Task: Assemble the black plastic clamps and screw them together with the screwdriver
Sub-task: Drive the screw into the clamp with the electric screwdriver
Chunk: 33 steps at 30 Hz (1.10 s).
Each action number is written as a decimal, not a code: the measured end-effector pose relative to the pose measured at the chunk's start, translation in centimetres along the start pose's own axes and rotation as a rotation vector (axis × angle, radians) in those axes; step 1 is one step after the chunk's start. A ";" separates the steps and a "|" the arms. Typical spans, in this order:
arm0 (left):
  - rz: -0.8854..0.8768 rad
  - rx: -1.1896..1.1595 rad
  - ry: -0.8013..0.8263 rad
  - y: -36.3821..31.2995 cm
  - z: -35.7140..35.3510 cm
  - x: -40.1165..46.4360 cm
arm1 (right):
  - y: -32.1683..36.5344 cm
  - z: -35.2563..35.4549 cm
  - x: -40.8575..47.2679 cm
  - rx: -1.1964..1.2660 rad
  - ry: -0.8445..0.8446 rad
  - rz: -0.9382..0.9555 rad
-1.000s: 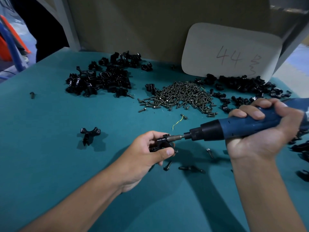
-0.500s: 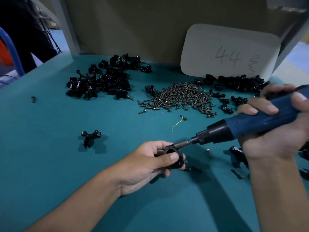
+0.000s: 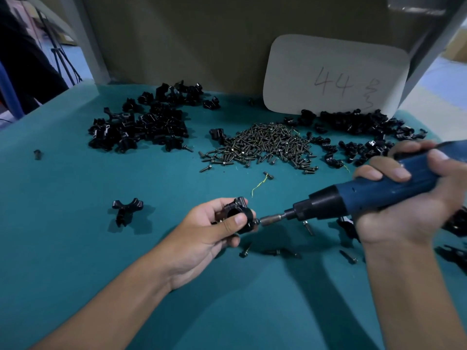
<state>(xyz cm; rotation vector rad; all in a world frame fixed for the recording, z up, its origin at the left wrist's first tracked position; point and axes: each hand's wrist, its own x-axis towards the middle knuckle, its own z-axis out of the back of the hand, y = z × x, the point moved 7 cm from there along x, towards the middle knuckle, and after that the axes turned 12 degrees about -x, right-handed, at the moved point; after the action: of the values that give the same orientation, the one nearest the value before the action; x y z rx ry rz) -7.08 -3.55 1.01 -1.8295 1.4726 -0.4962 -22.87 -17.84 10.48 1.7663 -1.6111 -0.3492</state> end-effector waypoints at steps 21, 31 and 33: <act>0.174 -0.057 -0.016 1.3 0.2 -0.4 | 1.7 -0.9 -0.2 0.004 0.245 -0.095; -0.001 -0.007 -0.041 0.1 0.2 -0.3 | 0.9 0.7 0.0 0.047 0.004 -0.111; -0.023 -0.011 -0.051 0.1 0.3 -0.4 | 0.9 0.7 0.0 0.043 0.000 -0.100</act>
<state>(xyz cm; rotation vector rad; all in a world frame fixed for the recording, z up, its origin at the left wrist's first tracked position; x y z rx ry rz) -7.04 -3.11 0.81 -1.8560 1.4245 -0.4499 -24.01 -18.02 10.56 1.8836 -1.5437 -0.3638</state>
